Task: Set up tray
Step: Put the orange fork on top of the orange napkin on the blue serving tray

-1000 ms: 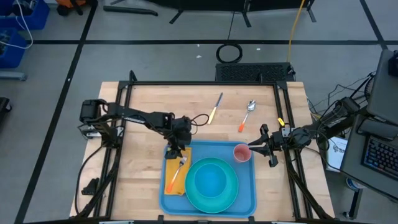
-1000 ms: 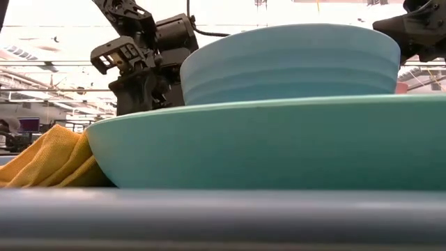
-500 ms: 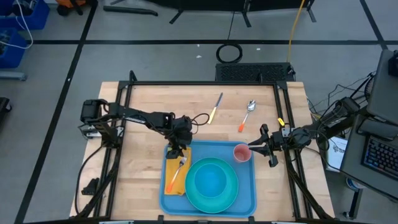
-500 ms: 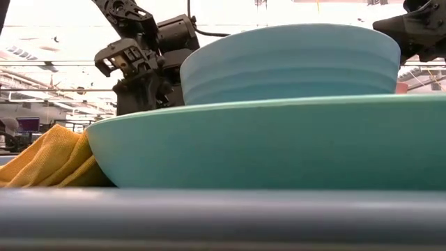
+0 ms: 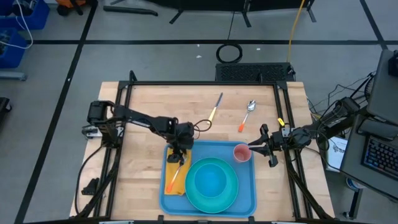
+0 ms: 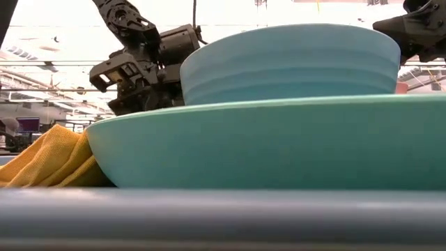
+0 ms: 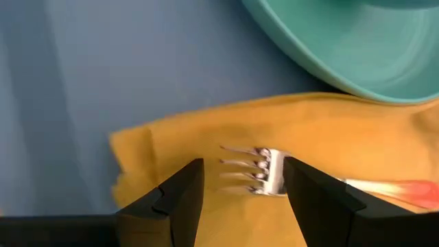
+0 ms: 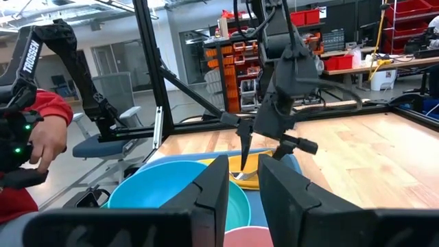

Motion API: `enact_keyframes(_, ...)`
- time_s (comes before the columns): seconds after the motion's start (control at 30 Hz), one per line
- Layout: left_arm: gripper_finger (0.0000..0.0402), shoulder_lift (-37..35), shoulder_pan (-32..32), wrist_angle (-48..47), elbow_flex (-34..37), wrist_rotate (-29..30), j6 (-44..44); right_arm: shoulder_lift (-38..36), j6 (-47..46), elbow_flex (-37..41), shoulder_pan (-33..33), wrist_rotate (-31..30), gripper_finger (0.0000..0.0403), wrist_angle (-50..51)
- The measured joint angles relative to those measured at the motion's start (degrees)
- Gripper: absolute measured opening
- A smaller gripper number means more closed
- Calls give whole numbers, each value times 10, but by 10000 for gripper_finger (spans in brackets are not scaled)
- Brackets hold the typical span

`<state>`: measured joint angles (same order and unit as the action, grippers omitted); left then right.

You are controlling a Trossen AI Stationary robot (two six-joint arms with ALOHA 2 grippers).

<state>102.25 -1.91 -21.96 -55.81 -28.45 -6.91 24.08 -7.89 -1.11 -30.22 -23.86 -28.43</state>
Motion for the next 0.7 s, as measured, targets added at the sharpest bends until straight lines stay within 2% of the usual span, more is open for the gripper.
enact_keyframes(0.23, 202, -4, -1, 3, -2, -2, -2, 0, 0, 0, 0, 0, 73, 5)
enact_keyframes(0.37, 196, -4, -4, 3, -2, -29, -3, 0, 0, 0, 0, 0, 73, 5)
enact_keyframes(0.7, 95, -4, -7, 10, -2, -25, -3, 0, 0, 0, 0, 0, 73, 4)
